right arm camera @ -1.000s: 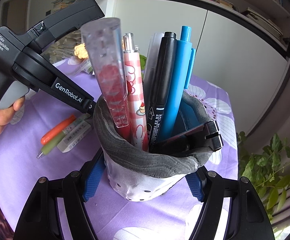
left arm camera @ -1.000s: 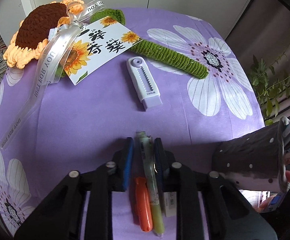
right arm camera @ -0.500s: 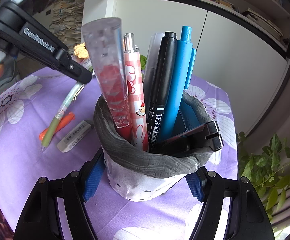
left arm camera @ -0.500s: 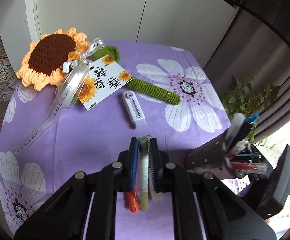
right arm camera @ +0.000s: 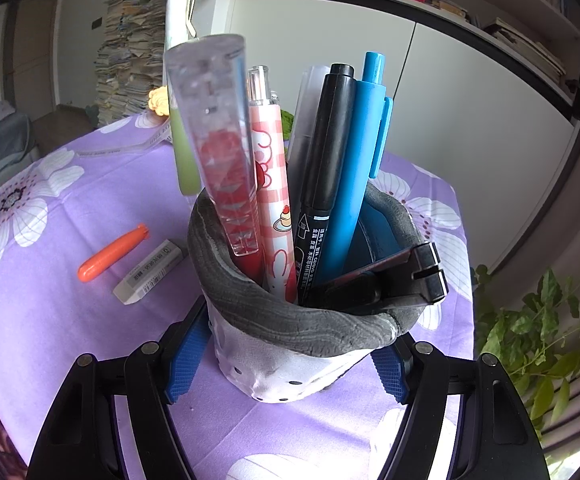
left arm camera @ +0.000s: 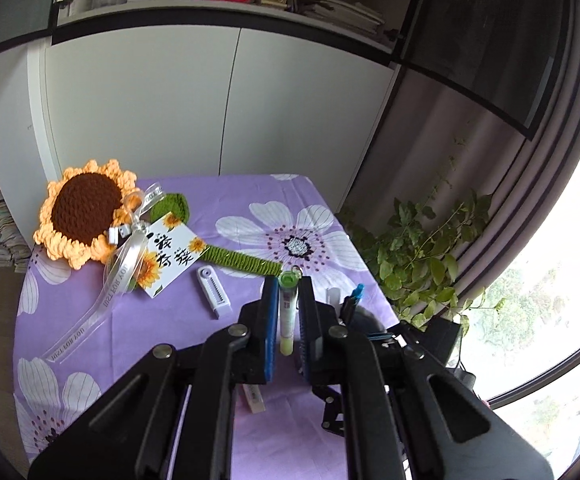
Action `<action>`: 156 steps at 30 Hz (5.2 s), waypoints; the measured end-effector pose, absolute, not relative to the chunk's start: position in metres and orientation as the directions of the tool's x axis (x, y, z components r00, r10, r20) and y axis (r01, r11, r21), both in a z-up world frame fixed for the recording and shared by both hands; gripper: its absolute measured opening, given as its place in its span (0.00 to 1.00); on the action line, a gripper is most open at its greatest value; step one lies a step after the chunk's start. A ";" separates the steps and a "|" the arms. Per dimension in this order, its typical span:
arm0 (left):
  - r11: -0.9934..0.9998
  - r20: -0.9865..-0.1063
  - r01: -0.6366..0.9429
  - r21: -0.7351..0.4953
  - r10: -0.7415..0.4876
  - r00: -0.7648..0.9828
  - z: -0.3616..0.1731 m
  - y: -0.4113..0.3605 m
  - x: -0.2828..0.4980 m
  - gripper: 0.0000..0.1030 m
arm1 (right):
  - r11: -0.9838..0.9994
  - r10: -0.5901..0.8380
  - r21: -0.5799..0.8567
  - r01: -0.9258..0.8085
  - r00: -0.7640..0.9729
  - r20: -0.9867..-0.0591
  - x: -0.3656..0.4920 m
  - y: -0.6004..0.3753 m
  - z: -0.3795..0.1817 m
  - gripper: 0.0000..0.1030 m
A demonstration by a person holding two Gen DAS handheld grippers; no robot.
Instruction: Organize stationery
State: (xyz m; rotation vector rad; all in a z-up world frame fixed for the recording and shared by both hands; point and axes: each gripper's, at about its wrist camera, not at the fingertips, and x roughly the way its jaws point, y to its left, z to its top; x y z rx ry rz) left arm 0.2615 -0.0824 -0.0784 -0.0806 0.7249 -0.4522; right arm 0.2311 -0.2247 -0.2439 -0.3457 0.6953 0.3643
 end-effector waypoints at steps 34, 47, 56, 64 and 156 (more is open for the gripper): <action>0.859 -0.682 0.503 -0.092 -0.423 0.597 -0.101 -0.161 0.269 0.07 | 0.882 0.210 -0.182 -0.434 0.709 -0.674 0.231 -0.225 -0.243 0.71; 0.855 -0.674 0.508 -0.104 -0.436 0.596 -0.096 -0.158 0.267 0.11 | 0.882 0.210 -0.182 -0.434 0.709 -0.674 0.231 -0.225 -0.243 0.71; 0.875 -0.632 0.473 -0.107 -0.427 0.646 -0.090 -0.135 0.261 0.42 | 0.881 0.228 -0.165 -0.443 0.704 -0.672 0.232 -0.228 -0.242 0.73; 0.900 -0.664 0.410 -0.148 -0.398 0.633 -0.108 -0.105 0.268 0.43 | 0.852 0.360 -0.070 -0.519 0.678 -0.641 0.229 -0.251 -0.235 0.78; 0.824 -0.570 0.518 -0.229 -0.545 0.615 -0.124 -0.178 0.287 0.08 | 0.822 0.502 0.060 -0.566 0.671 -0.545 0.228 -0.268 -0.223 0.70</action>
